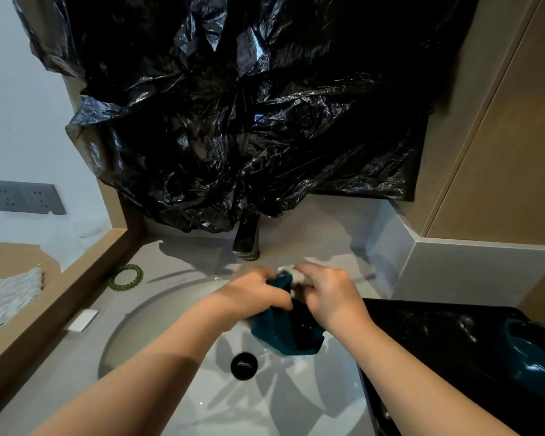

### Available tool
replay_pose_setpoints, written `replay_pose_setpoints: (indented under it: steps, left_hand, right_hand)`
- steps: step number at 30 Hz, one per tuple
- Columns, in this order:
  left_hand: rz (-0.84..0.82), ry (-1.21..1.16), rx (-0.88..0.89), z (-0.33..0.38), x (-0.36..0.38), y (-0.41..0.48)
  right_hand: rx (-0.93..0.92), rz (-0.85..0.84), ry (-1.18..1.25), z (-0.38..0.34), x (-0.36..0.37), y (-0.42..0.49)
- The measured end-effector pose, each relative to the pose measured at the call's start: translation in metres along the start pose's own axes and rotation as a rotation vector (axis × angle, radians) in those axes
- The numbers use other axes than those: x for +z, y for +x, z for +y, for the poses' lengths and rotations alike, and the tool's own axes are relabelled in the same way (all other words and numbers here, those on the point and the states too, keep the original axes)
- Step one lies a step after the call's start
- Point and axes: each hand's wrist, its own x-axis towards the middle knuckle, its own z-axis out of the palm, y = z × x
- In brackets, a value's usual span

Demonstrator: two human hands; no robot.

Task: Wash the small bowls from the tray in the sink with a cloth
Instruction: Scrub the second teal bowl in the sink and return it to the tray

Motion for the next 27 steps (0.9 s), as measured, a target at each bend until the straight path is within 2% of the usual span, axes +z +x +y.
replay_pose_setpoints:
  steps: [2, 4, 7, 10, 11, 12, 13, 16, 19, 21, 23, 25, 27]
  left_hand:
    - [0.066, 0.058, 0.041, 0.0, 0.002, 0.0]
    - [0.195, 0.071, 0.093, -0.003, 0.007, 0.002]
    - [0.375, -0.037, 0.078, -0.006, 0.012, 0.005]
    - [0.496, -0.143, 0.062, -0.007, 0.019, 0.007]
    - [0.517, -0.179, 0.075, -0.007, 0.023, 0.007]
    - [0.522, -0.205, 0.089, -0.008, 0.027, 0.005]
    - [0.508, -0.227, 0.105, -0.01, 0.03, 0.004]
    - [0.331, -0.265, 0.091, -0.015, 0.025, 0.004]
    - [0.12, -0.284, 0.026, -0.015, 0.011, 0.007]
    - [0.082, -0.228, 0.029, -0.014, 0.009, 0.007]
    - [0.164, -0.2, 0.071, -0.013, 0.012, 0.01]
    - [0.252, -0.204, 0.099, -0.014, 0.016, 0.017]
    - [0.334, -0.257, 0.081, -0.015, 0.019, 0.021]
  right_hand:
    - [-0.042, 0.049, 0.028, 0.0, 0.002, -0.001]
    - [0.036, 0.165, 0.169, 0.002, 0.005, -0.002]
    - [0.34, 0.239, 0.435, 0.003, 0.015, -0.006]
    - [0.685, 0.134, 0.899, -0.004, 0.03, -0.008]
    - [0.757, 0.095, 1.031, -0.005, 0.032, -0.006]
    - [0.784, 0.078, 1.064, -0.004, 0.032, -0.004]
    - [0.763, 0.081, 1.001, -0.001, 0.03, -0.002]
    - [0.525, 0.129, 0.548, 0.009, 0.018, 0.003]
    - [0.196, 0.038, 0.189, 0.007, 0.004, 0.003]
    - [0.072, 0.028, 0.021, 0.005, 0.0, 0.004]
    - [0.099, 0.146, 0.134, 0.0, -0.002, 0.001]
    - [0.251, 0.228, 0.342, -0.003, 0.003, 0.0]
    - [0.452, 0.223, 0.536, -0.002, 0.014, 0.002]
